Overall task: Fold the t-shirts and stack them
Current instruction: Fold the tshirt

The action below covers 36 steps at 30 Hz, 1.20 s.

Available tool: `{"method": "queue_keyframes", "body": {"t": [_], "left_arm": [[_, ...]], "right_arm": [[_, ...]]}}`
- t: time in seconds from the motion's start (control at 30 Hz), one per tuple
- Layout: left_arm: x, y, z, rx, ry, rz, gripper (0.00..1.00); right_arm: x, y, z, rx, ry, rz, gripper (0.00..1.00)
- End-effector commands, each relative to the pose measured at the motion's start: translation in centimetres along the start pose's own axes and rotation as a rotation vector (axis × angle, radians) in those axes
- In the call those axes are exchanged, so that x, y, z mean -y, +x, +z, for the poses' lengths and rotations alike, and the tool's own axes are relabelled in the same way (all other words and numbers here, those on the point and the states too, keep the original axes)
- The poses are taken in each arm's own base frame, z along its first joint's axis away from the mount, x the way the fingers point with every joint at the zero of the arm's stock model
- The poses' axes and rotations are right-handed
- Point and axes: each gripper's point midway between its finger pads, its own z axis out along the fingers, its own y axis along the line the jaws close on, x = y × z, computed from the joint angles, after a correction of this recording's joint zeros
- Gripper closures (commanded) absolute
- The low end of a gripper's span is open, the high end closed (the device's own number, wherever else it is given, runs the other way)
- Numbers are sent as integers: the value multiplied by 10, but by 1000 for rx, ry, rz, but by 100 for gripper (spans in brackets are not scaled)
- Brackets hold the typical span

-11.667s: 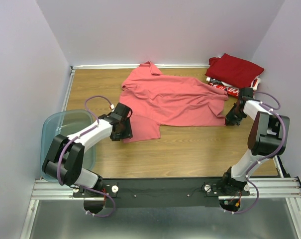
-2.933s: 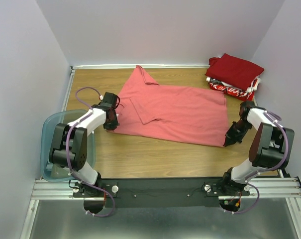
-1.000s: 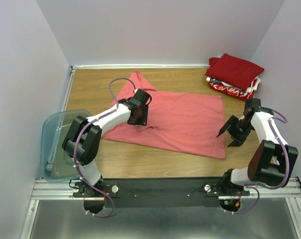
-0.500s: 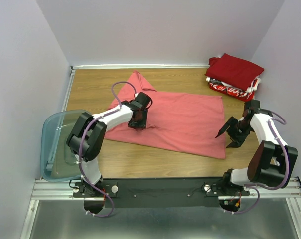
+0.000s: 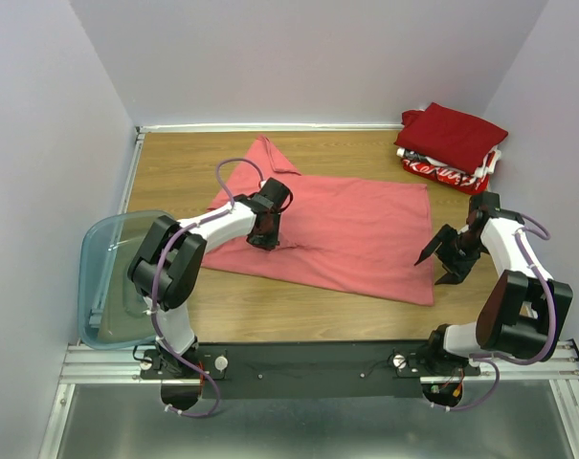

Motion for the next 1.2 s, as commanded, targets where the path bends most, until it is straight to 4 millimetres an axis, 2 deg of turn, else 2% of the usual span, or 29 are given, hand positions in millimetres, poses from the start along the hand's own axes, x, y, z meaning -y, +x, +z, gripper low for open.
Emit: {"method": "queue_keyframes", "body": {"t": [0.0,0.2,0.3,0.7,1.17], "left_arm": [[9,-17,-8,33,29,19,86],[15,-37,-11,47,34,56,88],[27,-54,-12,60,62,67,88],[46,-88,-2,73,84,105,88],[58,-98,13,59,115,189,88]], "right_arm": [[-3,0,-2,16,-31,13,25],[-3,0,-2,12,-32,12,25],[-3,1,-1,10,-31,13,25],[-1,6,2,-5,-30,16,25],[0,8,7,-24,-27,22,25]]}}
